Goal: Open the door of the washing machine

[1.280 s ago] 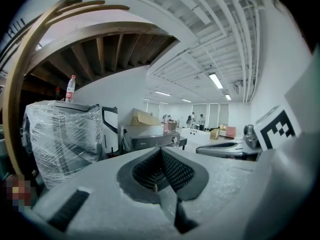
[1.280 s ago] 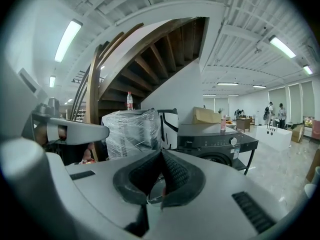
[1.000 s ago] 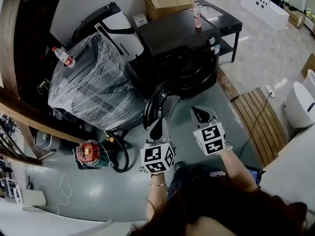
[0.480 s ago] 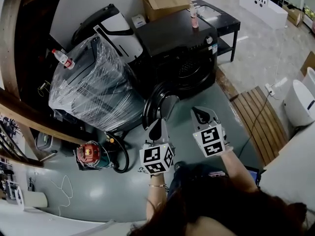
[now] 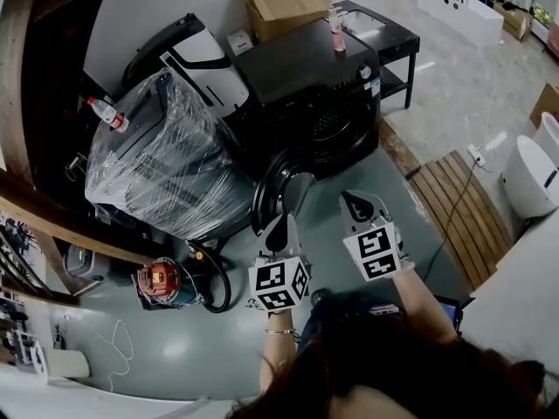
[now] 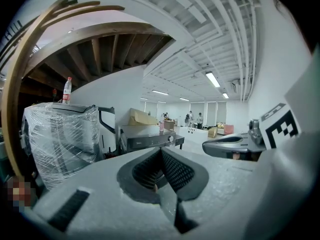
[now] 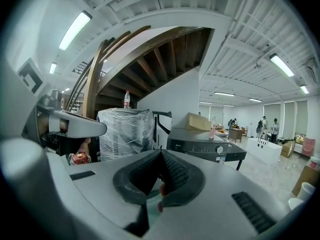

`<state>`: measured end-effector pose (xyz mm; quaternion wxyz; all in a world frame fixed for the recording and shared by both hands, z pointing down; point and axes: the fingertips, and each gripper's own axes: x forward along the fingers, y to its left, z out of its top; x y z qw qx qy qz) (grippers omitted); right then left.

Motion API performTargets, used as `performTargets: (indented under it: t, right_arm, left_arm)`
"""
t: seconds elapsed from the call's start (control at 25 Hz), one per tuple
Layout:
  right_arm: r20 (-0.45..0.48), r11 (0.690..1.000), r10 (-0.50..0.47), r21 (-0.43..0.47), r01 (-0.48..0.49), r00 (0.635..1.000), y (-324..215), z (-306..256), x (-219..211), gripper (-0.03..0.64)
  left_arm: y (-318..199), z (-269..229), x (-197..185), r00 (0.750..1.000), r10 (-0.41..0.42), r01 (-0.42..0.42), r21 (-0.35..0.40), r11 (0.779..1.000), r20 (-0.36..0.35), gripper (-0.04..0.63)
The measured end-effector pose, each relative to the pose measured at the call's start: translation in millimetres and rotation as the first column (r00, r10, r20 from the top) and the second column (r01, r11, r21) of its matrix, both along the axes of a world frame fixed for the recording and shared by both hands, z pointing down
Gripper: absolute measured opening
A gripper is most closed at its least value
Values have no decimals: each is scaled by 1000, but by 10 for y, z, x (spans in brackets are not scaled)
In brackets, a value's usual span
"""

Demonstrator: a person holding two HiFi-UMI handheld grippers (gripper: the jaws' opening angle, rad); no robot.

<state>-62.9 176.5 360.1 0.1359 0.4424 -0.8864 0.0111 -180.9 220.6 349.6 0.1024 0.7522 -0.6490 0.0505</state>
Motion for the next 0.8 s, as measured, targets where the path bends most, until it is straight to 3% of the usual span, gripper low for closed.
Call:
performTargets:
  t: [0.6, 0.8]
  right_arm:
    - [-7, 1000, 25, 18, -25, 1000, -131, -24, -64, -2]
    - [-5, 999, 25, 22, -25, 1000, -180, -10, -87, -2]
  left_arm:
    - [-110, 45, -45, 999, 39, -39, -9, 999, -19, 14]
    - [-139, 66, -66, 996, 47, -47, 0, 999, -82, 14]
